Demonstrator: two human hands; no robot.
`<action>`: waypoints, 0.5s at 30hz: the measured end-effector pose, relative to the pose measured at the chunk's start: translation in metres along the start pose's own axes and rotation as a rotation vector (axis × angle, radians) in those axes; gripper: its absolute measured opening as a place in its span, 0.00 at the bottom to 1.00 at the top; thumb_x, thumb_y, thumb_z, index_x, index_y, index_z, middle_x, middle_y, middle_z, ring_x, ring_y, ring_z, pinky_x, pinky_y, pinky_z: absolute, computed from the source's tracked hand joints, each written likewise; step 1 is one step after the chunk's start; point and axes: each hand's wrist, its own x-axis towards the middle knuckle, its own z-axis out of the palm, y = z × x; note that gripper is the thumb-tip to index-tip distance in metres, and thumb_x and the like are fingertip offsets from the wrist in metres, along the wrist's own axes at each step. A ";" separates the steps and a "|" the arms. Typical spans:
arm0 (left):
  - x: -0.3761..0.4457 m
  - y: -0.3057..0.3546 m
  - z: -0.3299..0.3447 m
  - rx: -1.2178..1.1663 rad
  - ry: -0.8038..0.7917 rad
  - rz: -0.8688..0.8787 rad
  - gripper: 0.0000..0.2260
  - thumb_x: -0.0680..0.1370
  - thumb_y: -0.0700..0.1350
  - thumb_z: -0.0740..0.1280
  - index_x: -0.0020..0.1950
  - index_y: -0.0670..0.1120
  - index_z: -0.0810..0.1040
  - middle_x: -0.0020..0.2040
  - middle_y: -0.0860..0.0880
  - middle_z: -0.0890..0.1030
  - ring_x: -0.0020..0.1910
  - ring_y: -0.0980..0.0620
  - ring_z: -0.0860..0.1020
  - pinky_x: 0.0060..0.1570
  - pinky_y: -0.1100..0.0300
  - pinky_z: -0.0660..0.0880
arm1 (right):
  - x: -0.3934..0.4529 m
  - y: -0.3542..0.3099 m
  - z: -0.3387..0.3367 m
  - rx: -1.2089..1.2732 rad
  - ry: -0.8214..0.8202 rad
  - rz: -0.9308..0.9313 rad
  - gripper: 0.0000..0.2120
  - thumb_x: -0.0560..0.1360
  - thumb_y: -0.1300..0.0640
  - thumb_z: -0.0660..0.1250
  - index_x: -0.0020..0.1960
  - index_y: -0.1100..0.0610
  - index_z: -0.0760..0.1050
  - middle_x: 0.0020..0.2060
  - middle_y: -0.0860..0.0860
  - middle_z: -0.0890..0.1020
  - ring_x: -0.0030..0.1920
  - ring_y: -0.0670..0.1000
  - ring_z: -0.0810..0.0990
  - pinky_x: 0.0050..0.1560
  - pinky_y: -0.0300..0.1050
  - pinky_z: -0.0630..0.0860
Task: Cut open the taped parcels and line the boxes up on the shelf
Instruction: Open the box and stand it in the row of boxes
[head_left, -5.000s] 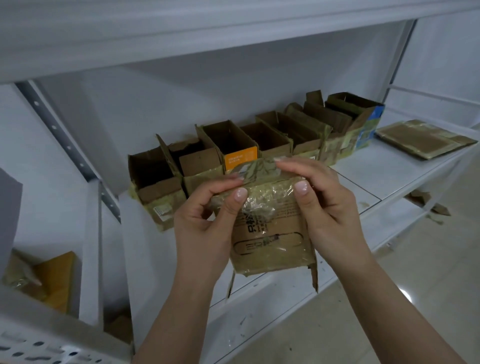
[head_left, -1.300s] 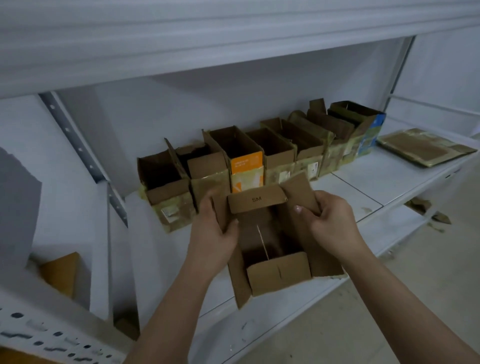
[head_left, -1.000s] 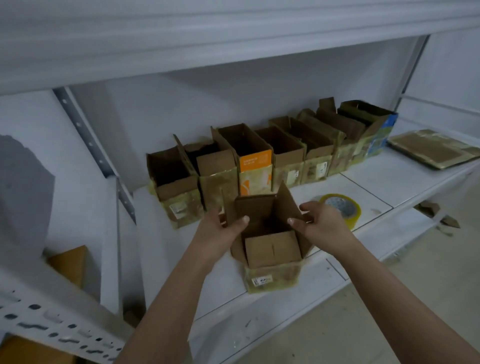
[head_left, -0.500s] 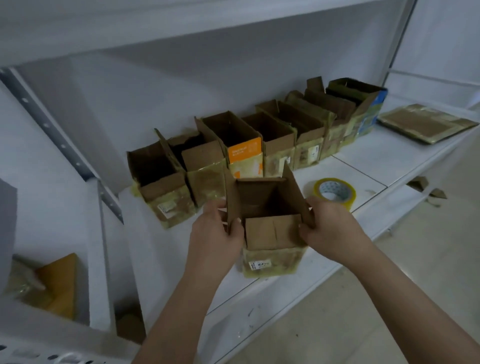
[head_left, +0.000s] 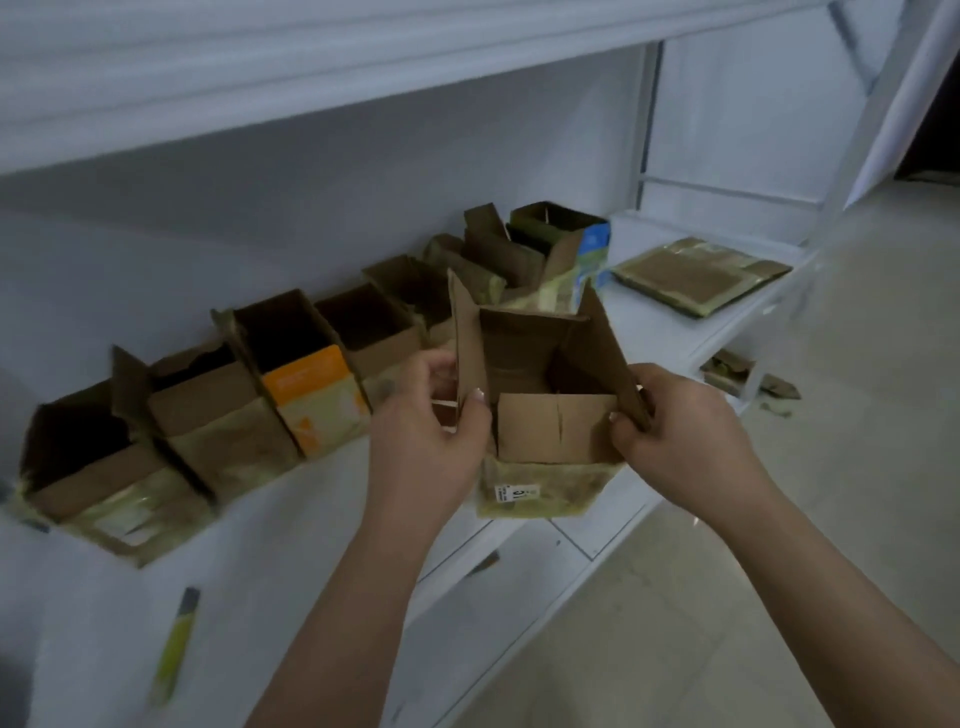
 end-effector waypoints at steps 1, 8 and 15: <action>0.004 0.009 0.022 -0.005 -0.021 0.001 0.11 0.77 0.45 0.68 0.57 0.56 0.71 0.44 0.63 0.78 0.44 0.69 0.77 0.37 0.72 0.74 | 0.006 0.019 -0.012 -0.011 0.008 0.015 0.13 0.74 0.57 0.66 0.58 0.51 0.76 0.34 0.45 0.78 0.40 0.54 0.77 0.38 0.48 0.75; 0.035 0.052 0.145 -0.039 -0.109 -0.008 0.11 0.77 0.43 0.68 0.56 0.55 0.73 0.41 0.60 0.81 0.43 0.66 0.78 0.41 0.65 0.75 | 0.044 0.123 -0.077 -0.034 0.038 0.064 0.12 0.74 0.57 0.66 0.57 0.50 0.77 0.32 0.43 0.77 0.34 0.47 0.76 0.33 0.43 0.71; 0.087 0.058 0.218 -0.045 -0.155 0.007 0.11 0.76 0.43 0.68 0.54 0.56 0.73 0.39 0.62 0.80 0.42 0.68 0.78 0.36 0.73 0.74 | 0.101 0.183 -0.087 0.003 0.013 0.099 0.16 0.75 0.57 0.65 0.63 0.49 0.77 0.35 0.46 0.80 0.37 0.48 0.78 0.37 0.46 0.76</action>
